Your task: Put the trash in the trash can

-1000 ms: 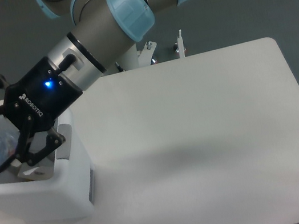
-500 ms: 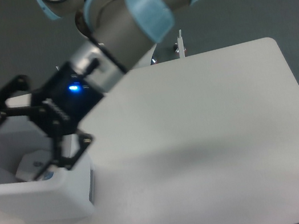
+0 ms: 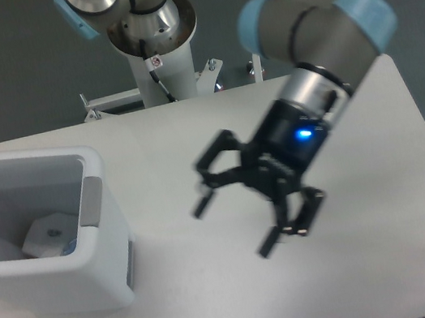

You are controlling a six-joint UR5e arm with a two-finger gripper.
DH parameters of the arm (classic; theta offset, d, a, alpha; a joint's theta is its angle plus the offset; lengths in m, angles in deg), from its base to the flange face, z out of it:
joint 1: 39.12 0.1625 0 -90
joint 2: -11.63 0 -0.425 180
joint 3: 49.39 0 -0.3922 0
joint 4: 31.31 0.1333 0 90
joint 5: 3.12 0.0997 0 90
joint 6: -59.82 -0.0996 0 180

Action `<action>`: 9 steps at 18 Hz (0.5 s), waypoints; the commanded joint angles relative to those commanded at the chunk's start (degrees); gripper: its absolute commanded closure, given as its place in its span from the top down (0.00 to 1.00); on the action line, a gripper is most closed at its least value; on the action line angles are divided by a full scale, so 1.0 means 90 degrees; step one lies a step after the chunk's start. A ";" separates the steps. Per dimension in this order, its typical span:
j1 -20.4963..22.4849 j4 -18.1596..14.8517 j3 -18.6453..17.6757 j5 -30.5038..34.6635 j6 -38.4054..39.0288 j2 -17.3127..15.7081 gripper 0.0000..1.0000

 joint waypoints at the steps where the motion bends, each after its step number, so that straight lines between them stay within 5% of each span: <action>1: 0.0078 0.0000 0.0000 0.0556 -0.0107 0.0019 1.00; 9: 0.0206 -0.0088 -0.0127 0.3917 -0.1588 0.0224 1.00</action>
